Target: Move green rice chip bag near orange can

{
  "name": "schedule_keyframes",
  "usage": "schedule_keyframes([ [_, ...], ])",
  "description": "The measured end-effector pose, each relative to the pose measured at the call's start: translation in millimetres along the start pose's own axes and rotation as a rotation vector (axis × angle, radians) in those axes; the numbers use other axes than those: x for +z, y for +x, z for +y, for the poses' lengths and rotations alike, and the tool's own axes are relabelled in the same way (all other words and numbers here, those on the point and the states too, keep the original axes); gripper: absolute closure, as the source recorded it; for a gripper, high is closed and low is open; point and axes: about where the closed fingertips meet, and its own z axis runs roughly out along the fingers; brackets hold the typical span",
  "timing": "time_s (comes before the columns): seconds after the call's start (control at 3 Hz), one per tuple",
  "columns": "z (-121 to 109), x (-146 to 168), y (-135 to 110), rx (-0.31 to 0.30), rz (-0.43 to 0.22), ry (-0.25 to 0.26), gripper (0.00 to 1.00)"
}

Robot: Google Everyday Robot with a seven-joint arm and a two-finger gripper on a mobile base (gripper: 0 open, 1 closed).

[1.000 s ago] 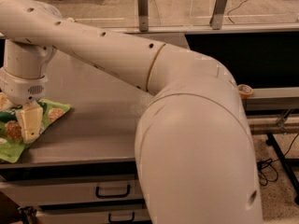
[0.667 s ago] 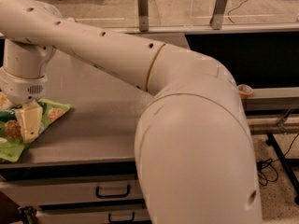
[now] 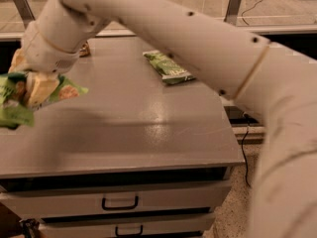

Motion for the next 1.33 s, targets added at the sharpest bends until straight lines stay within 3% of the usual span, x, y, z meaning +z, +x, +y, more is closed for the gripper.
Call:
schedule_keyframes([
  [0.33, -11.5, -37.5, 27.9, 0.050, 0.017, 0.137, 1.00],
  [0.67, -11.5, -37.4, 27.9, 0.050, 0.018, 0.137, 1.00],
  [1.0, -22.7, -43.8, 49.9, 0.009, 0.016, 0.167, 1.00],
  [1.33, -41.9, -55.0, 105.5, -0.067, 0.052, 0.174, 1.00],
])
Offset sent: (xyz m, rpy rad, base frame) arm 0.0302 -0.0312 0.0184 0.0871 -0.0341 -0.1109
